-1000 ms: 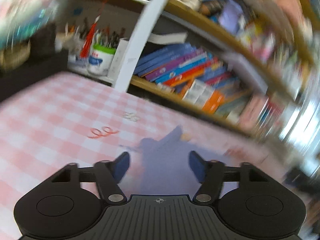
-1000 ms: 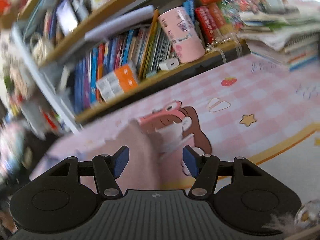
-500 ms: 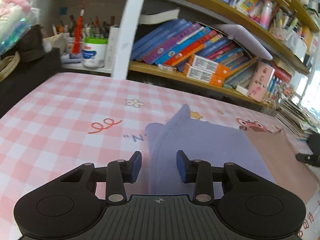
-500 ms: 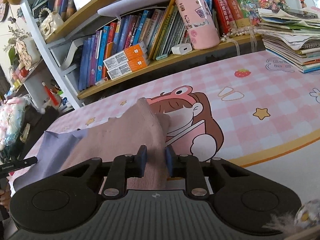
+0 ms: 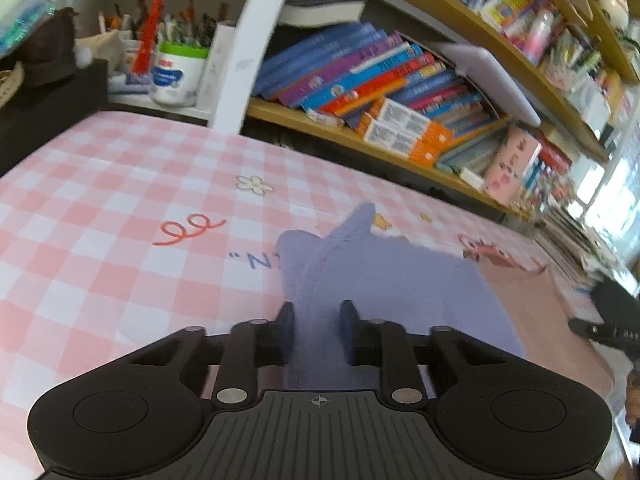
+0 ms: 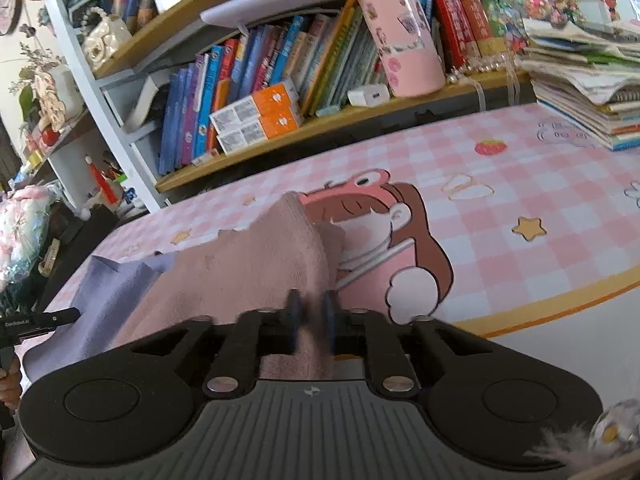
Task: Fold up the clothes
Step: 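Grasp the sweater hem with the left gripper while the right gripper grasps the pink hem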
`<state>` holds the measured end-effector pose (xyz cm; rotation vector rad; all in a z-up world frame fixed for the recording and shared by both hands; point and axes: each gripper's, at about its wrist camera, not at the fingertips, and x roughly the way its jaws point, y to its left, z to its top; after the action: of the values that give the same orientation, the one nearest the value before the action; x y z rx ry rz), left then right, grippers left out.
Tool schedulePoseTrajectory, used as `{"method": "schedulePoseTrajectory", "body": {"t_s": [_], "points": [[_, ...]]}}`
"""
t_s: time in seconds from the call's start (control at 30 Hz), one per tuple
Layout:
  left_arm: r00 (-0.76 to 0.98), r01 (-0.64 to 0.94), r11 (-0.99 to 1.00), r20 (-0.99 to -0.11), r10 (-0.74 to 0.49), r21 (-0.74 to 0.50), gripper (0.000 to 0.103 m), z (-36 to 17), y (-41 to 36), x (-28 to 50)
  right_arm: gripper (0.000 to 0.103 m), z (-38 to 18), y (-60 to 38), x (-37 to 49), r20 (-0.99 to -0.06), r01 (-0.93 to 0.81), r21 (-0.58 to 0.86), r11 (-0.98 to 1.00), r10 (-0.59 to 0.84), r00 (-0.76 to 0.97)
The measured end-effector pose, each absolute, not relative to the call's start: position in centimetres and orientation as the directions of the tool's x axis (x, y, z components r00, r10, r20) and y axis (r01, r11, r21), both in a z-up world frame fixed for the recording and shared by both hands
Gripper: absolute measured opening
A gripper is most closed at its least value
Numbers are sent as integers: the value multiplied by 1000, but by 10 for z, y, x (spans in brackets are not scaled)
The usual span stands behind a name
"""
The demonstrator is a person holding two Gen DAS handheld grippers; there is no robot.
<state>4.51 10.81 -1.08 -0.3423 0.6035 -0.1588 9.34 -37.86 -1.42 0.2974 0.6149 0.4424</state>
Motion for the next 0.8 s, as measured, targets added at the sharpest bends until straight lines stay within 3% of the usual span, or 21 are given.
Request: {"method": "schedulePoseTrajectory", "body": {"t_s": [0.17, 0.33, 0.4, 0.43, 0.47, 0.5, 0.53, 0.63, 0.7, 0.73, 0.8], "points": [[854, 87, 878, -419, -309, -471, 10, 5, 117, 25, 6, -1, -384, 84, -417, -337, 411, 847, 503, 757], [818, 3, 892, -512, -262, -452, 11, -16, 124, 34, 7, -14, -381, 95, -490, -300, 397, 868, 477, 730], [821, -3, 888, -508, -260, -461, 22, -17, 127, 33, 12, -18, -385, 96, -490, -285, 433, 855, 488, 722], [821, -8, 887, -509, -258, -462, 31, -17, 127, 33, 24, -19, -388, 97, -490, -267, 452, 851, 487, 723], [819, -8, 886, -511, -261, -464, 34, -18, 128, 34, 54, -20, -391, 97, -490, -251, 471, 846, 487, 723], [816, -5, 883, -513, -268, -469, 35, -19, 128, 35, 67, -22, -394, 97, -492, -239, 488, 840, 491, 719], [812, -1, 882, -515, -274, -472, 35, -20, 127, 36, 69, -23, -396, 97, -487, -243, 509, 826, 509, 710], [806, 22, 877, -511, -299, -479, 34, -22, 122, 38, 65, -23, -397, 97, -485, -254, 532, 808, 537, 690], [802, 32, 869, -506, -317, -494, 34, -23, 121, 40, 42, -24, -393, 99, -504, -259, 535, 805, 549, 667], [801, 32, 867, -506, -320, -498, 32, -23, 120, 42, 25, -24, -391, 100, -512, -261, 536, 803, 555, 656], [798, 29, 862, -507, -325, -506, 27, -24, 122, 44, 23, -25, -384, 99, -515, -262, 545, 796, 565, 645]]}}
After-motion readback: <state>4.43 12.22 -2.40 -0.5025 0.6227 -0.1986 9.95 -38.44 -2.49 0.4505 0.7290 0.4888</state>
